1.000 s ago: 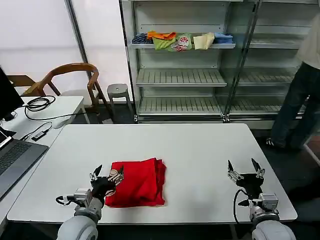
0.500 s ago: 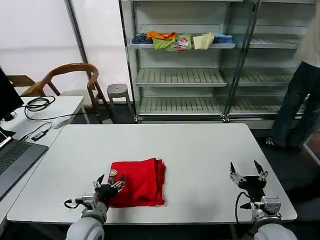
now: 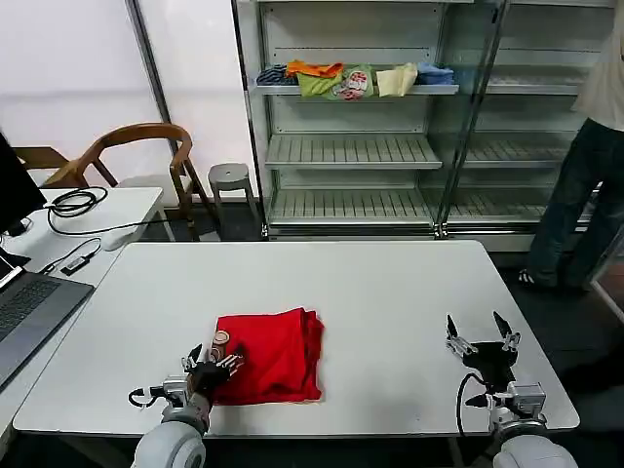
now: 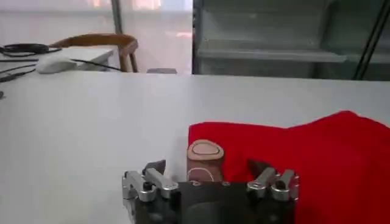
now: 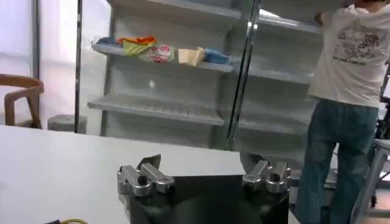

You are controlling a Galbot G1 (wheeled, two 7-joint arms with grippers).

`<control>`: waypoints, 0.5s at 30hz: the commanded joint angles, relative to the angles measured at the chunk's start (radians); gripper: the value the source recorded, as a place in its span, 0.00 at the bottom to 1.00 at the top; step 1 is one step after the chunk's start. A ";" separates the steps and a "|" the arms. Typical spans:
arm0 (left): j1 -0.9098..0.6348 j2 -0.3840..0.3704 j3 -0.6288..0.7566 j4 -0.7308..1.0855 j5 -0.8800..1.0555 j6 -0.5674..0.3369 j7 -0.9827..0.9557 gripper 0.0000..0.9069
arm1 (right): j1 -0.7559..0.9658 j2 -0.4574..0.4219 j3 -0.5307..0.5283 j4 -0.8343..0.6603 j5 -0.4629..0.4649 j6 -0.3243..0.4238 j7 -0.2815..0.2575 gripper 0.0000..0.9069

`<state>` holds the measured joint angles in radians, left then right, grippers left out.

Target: Fold and organize the clothes.

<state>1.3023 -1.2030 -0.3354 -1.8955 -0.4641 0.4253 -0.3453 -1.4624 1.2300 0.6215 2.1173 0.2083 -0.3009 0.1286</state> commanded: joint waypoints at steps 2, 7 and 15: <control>-0.003 -0.006 0.008 0.027 -0.004 0.003 -0.014 1.00 | 0.005 -0.002 -0.003 -0.009 -0.001 0.000 0.000 1.00; -0.012 -0.006 0.008 0.042 -0.006 0.001 -0.011 0.79 | 0.012 -0.003 -0.006 -0.016 -0.001 0.000 0.001 1.00; -0.001 -0.010 0.016 0.044 -0.042 -0.029 -0.009 0.03 | 0.022 -0.005 -0.009 -0.027 0.000 0.000 0.000 1.00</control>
<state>1.2968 -1.2069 -0.3253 -1.8663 -0.4815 0.4152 -0.3516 -1.4450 1.2250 0.6124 2.0961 0.2074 -0.3010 0.1288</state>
